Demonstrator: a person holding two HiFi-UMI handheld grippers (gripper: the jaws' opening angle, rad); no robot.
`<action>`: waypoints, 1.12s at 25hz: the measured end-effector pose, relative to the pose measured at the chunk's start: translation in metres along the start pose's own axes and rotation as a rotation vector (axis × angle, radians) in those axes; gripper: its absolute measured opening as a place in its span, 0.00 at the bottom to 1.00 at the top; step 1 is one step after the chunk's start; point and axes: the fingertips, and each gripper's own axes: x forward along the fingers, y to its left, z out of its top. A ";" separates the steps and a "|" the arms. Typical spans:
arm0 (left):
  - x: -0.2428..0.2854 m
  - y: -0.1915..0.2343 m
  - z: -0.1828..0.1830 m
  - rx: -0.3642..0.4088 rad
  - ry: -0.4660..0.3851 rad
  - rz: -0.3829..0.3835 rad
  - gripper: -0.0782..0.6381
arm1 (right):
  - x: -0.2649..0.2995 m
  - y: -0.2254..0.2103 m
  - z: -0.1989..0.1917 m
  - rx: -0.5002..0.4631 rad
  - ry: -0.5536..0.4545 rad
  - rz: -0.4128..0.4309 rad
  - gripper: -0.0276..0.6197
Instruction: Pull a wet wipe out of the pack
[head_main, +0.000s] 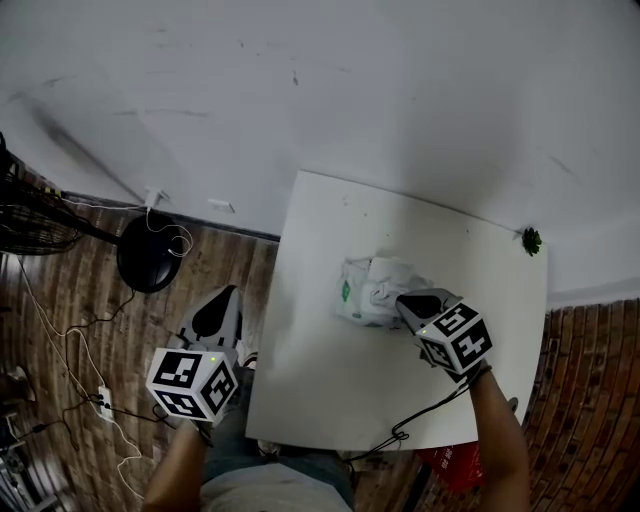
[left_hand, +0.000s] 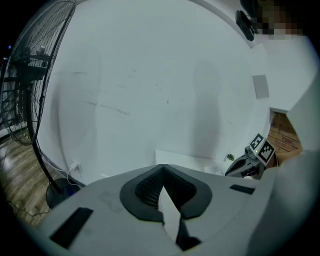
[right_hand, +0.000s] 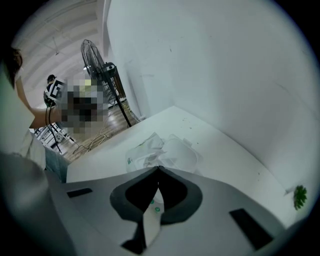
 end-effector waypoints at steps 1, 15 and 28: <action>-0.001 -0.001 0.001 0.001 -0.001 -0.002 0.11 | -0.002 0.000 0.000 0.001 -0.002 -0.004 0.04; -0.015 -0.004 0.013 0.012 -0.030 -0.016 0.11 | -0.024 0.000 0.008 0.011 -0.028 -0.064 0.04; -0.024 -0.008 0.025 0.007 -0.062 -0.026 0.11 | -0.039 0.004 0.015 0.027 -0.054 -0.106 0.04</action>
